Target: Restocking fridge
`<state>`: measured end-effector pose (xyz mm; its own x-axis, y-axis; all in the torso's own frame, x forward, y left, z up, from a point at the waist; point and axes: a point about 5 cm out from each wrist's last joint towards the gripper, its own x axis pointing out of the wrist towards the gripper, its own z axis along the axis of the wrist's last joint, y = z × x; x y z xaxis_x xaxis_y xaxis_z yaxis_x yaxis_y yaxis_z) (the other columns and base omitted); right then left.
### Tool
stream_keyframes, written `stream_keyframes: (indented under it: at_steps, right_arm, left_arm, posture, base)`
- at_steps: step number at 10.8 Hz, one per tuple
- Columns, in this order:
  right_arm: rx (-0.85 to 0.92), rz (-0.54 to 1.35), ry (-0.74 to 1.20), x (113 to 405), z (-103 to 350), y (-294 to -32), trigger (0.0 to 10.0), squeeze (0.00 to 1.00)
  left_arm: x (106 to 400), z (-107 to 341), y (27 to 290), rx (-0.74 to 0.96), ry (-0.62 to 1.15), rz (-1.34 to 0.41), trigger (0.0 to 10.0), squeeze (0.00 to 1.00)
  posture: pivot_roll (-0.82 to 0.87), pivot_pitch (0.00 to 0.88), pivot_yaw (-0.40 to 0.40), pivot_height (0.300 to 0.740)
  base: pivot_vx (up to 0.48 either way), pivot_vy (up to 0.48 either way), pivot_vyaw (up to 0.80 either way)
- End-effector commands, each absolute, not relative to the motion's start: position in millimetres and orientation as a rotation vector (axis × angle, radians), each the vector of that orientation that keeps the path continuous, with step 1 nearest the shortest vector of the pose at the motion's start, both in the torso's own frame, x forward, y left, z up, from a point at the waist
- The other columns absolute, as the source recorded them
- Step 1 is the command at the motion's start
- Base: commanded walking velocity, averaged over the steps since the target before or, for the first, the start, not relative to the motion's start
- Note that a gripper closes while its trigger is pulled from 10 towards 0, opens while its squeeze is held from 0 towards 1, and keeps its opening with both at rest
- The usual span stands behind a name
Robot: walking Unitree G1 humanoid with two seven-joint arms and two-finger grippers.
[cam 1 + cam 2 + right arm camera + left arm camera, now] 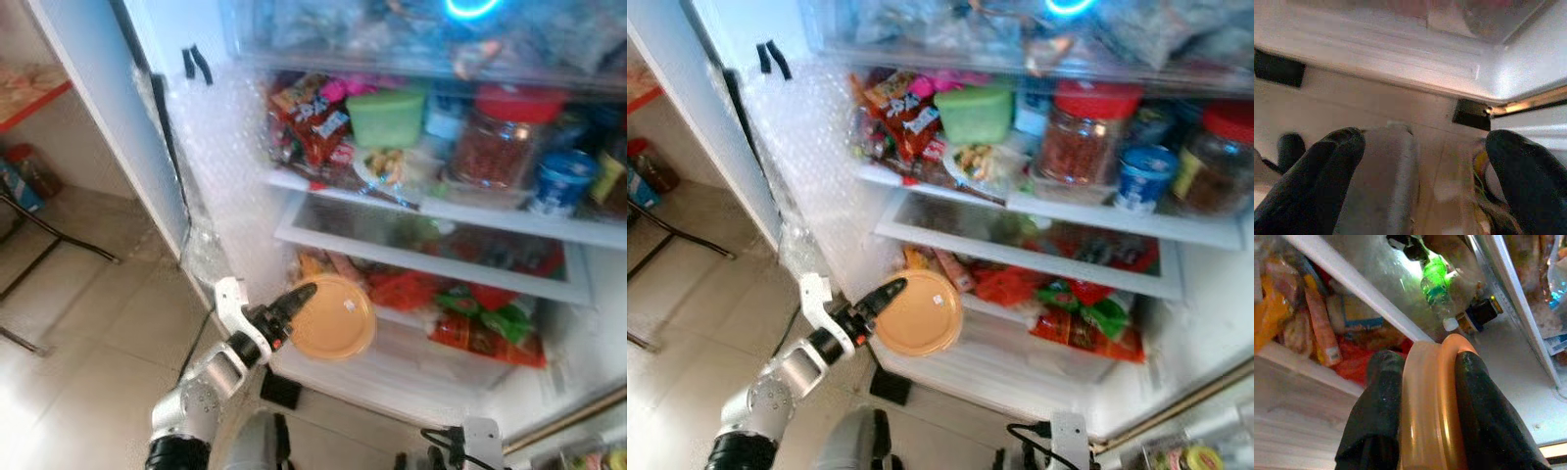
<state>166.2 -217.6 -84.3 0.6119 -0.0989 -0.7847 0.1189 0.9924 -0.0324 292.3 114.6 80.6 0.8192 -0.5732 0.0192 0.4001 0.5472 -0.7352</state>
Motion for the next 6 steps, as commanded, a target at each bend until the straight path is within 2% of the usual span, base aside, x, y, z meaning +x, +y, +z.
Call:
stream_keyframes:
  at_steps: [1,6]
  right_arm:
    - [0.029,-0.122,0.941,156.6,-89.1,-216.0,10.0,0.00]
    - [0.034,-0.121,0.943,157.5,-89.0,-215.5,10.0,0.00]
  left_arm:
    - [294.6,83.5,112.1,-0.818,0.218,-0.594,10.0,0.00]
    - [294.6,83.3,111.4,-0.816,0.225,-0.598,10.0,0.00]
  posture:
    - [-0.01,0.064,0.099,0.632]
    - [-0.01,0.081,0.099,0.632]
  base:
    - [0.292,0.000,0.00]
    - [0.312,0.000,0.00]
